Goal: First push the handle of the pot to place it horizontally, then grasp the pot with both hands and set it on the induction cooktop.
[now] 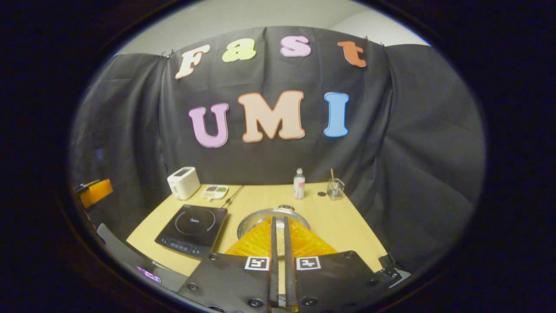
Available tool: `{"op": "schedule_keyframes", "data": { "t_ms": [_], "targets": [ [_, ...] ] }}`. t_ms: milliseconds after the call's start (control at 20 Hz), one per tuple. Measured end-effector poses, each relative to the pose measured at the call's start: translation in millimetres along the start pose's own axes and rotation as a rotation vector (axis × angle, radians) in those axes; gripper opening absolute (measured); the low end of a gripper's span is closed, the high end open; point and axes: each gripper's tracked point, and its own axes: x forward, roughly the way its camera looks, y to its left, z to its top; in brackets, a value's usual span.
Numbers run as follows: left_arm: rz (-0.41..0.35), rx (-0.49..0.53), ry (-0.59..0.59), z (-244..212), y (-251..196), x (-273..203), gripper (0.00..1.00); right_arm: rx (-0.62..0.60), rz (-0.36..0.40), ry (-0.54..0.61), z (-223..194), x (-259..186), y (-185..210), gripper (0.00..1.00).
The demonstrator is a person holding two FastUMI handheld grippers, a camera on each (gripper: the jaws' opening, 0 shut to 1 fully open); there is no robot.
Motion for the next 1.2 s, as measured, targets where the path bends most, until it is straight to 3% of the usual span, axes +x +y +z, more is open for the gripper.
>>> {"op": "schedule_keyframes", "data": {
  "t_ms": [50, 100, 200, 300, 350, 450, 500, 550, 600, 700, 750, 800, 850, 1000, 1050, 1150, 1200],
  "targets": [
    [0.006, 0.001, -0.006, -0.2, 2.8, -2.0, 0.92, 0.001, 0.007, 0.041, -15.6, 6.5, 1.2, 0.0],
    [0.008, 0.0, -0.012, 0.4, 3.7, -2.5, 0.95, 0.008, 0.021, 0.08, -32.2, 14.3, 4.2, 0.08],
    [0.021, -0.004, -0.009, -4.8, 8.1, -4.8, 0.9, 0.017, 0.059, 0.173, -68.6, 29.6, 10.7, 0.08],
    [0.039, -0.004, -0.003, -10.4, 14.7, -6.4, 0.9, -0.015, 0.063, 0.262, -105.0, 47.7, 7.2, 0.08],
    [0.05, -0.005, -0.003, -11.7, 18.6, -6.6, 0.95, -0.036, 0.065, 0.3, -119.6, 56.9, 5.2, 0.08],
    [0.076, -0.008, 0.005, -18.4, 26.7, -8.4, 0.9, -0.055, 0.073, 0.375, -147.1, 71.4, 5.8, 0.08],
    [0.088, -0.01, 0.009, -20.2, 31.3, -9.0, 0.95, -0.056, 0.08, 0.414, -159.7, 78.8, 7.0, 0.01],
    [0.1, -0.01, 0.017, -24.2, 35.3, -8.9, 0.95, -0.06, 0.085, 0.449, -173.6, 83.5, 8.8, 0.08],
    [0.113, -0.011, 0.026, -27.8, 39.8, -8.7, 0.9, -0.067, 0.092, 0.478, -182.6, 91.3, 9.7, 0.08],
    [0.137, -0.017, 0.039, -32.6, 47.3, -6.6, 0.95, -0.061, 0.106, 0.545, -199.9, 105.3, 9.6, 0.08],
    [0.145, -0.023, 0.042, -33.9, 49.6, -4.1, 0.95, -0.039, 0.117, 0.586, -209.3, 111.0, 12.5, 0.01],
    [0.153, -0.03, 0.045, -35.4, 51.4, -1.4, 0.99, -0.005, 0.14, 0.615, -214.8, 116.9, 18.1, 0.08],
    [0.156, -0.033, 0.049, -35.9, 51.9, 1.1, 0.95, 0.019, 0.148, 0.641, -220.1, 123.7, 20.5, 0.08],
    [0.153, -0.021, 0.057, -37.4, 50.0, 10.1, 0.95, -0.017, 0.107, 0.709, -238.2, 144.2, 5.8, 0.07],
    [0.15, -0.017, 0.056, -36.4, 49.5, 12.1, 0.9, -0.021, 0.105, 0.733, -244.0, 149.0, 4.2, 0.07],
    [0.138, -0.009, 0.059, -35.4, 43.8, 19.2, 0.95, -0.016, 0.104, 0.782, -257.3, 156.9, 3.4, 0.07],
    [0.13, -0.006, 0.063, -37.6, 40.9, 22.9, 0.9, -0.016, 0.098, 0.799, -262.5, 161.1, 1.8, 0.07]
  ]
}}
